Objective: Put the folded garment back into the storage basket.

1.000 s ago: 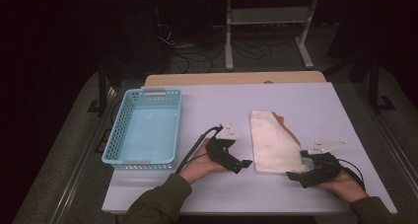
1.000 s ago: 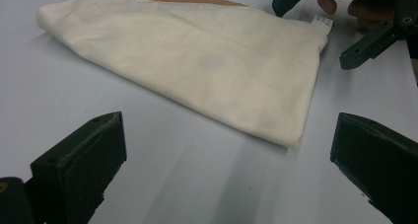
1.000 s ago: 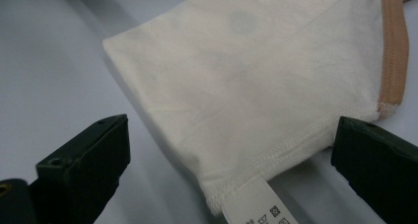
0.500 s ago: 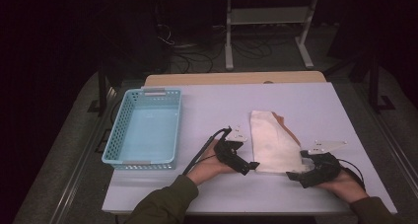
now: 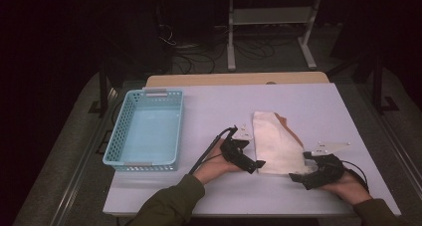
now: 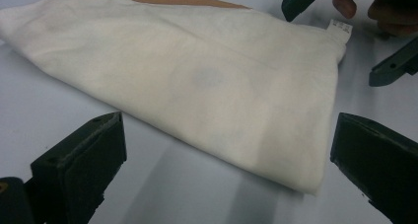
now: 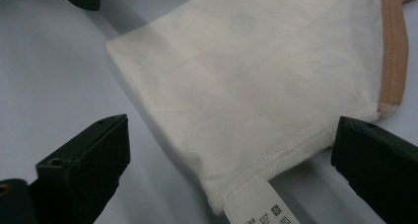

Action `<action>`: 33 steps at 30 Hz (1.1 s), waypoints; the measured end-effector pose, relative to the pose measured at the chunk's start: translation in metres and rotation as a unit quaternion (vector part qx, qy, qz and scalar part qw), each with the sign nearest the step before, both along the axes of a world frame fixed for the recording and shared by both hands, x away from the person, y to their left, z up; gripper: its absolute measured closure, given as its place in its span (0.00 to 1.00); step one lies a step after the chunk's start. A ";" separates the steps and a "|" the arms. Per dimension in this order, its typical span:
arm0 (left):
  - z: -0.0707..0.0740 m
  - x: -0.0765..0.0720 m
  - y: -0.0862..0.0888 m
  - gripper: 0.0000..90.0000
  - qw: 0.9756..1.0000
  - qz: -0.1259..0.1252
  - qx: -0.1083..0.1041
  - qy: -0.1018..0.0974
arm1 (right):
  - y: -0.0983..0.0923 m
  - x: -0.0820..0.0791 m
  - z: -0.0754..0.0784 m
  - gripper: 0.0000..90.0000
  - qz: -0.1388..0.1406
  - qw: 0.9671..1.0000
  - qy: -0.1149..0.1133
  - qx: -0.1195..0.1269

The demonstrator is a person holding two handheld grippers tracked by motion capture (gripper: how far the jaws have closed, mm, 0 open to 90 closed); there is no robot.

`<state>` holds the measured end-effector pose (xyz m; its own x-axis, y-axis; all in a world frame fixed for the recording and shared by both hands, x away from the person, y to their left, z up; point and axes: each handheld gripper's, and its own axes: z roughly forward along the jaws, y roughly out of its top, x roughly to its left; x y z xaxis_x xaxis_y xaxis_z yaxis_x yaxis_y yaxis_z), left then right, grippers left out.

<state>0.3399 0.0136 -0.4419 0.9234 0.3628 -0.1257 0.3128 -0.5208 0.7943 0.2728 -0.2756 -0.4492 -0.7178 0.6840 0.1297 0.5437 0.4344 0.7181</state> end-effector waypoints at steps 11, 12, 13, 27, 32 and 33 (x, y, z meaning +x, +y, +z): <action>-0.003 0.013 -0.003 0.00 1.000 0.012 -0.002 -0.008 | -0.001 0.000 0.001 0.01 -0.002 1.000 0.000 0.003; -0.004 0.015 -0.004 0.00 1.000 0.011 -0.001 -0.010 | -0.001 0.000 0.001 0.01 -0.002 1.000 0.000 0.003; -0.004 0.016 -0.004 0.00 1.000 0.013 -0.001 -0.010 | -0.001 0.000 0.001 0.01 -0.001 1.000 0.000 0.003; -0.003 0.031 -0.009 0.00 1.000 0.022 -0.011 -0.011 | -0.001 0.000 0.001 0.01 0.001 1.000 0.000 0.004; -0.002 0.036 -0.011 0.03 1.000 0.026 -0.012 -0.011 | -0.001 0.000 0.001 0.01 0.001 1.000 -0.001 0.006; -0.001 0.037 -0.011 0.03 0.999 0.027 -0.014 -0.011 | -0.001 0.000 0.001 0.01 0.002 1.000 -0.001 0.006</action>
<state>0.3770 0.0024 -0.4427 0.9052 0.4086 -0.1170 0.3224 -0.4804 0.8157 0.2726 -0.2765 -0.4483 -0.7208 0.6797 0.1360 0.5405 0.4284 0.7241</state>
